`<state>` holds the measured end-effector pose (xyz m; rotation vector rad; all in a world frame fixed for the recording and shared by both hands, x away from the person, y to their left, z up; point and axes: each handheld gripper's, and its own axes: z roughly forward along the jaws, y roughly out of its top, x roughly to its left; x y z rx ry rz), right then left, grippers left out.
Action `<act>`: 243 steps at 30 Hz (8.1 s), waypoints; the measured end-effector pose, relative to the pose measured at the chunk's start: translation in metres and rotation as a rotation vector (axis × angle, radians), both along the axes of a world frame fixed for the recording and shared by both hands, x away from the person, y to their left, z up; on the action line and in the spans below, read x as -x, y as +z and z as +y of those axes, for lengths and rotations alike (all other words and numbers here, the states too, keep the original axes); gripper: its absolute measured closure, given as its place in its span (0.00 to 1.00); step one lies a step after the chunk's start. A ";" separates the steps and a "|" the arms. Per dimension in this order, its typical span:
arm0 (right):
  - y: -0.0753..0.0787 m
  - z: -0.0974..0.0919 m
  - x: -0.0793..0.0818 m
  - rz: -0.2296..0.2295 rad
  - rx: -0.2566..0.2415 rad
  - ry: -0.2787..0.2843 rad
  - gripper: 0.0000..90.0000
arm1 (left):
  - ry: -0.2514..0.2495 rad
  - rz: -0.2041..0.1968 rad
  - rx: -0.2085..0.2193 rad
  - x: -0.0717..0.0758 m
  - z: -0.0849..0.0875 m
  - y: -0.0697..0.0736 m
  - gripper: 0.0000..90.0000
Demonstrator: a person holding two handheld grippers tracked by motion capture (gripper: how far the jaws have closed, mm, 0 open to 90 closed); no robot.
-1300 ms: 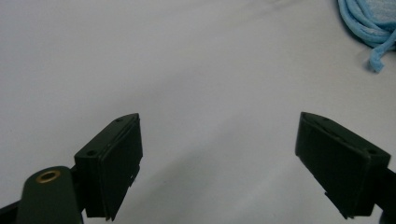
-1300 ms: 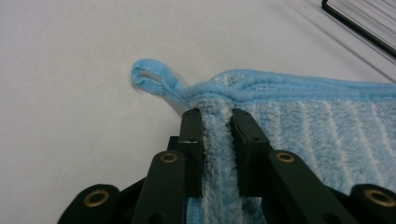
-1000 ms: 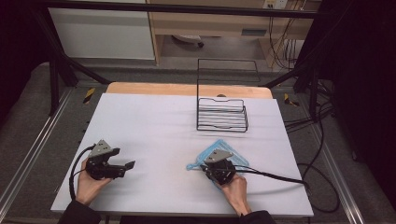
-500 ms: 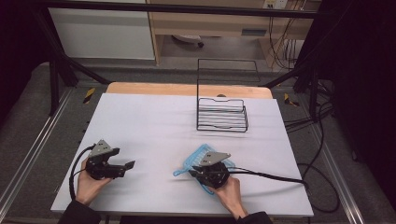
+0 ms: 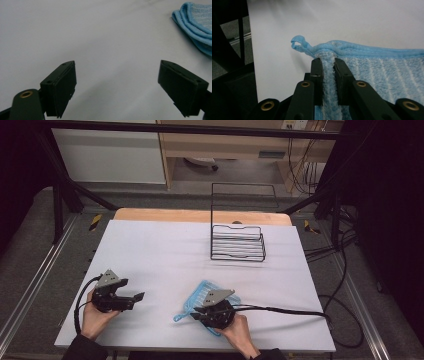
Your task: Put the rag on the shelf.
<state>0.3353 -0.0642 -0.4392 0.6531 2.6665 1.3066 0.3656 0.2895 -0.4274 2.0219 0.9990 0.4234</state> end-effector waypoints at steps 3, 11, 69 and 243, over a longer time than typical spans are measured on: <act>-0.004 0.002 -0.001 0.021 0.006 -0.001 0.81 | 0.000 0.002 0.000 0.000 0.000 0.001 0.17; 0.011 -0.010 0.002 -0.033 -0.030 -0.079 0.44 | -0.014 0.009 0.019 0.004 -0.012 0.008 0.16; 0.004 -0.095 -0.058 0.084 0.036 -0.376 0.92 | -0.143 0.234 -0.020 0.031 -0.158 -0.012 0.76; 0.011 -0.096 -0.068 0.184 -0.209 -0.410 0.91 | -0.043 0.171 0.121 -0.045 -0.153 0.006 0.84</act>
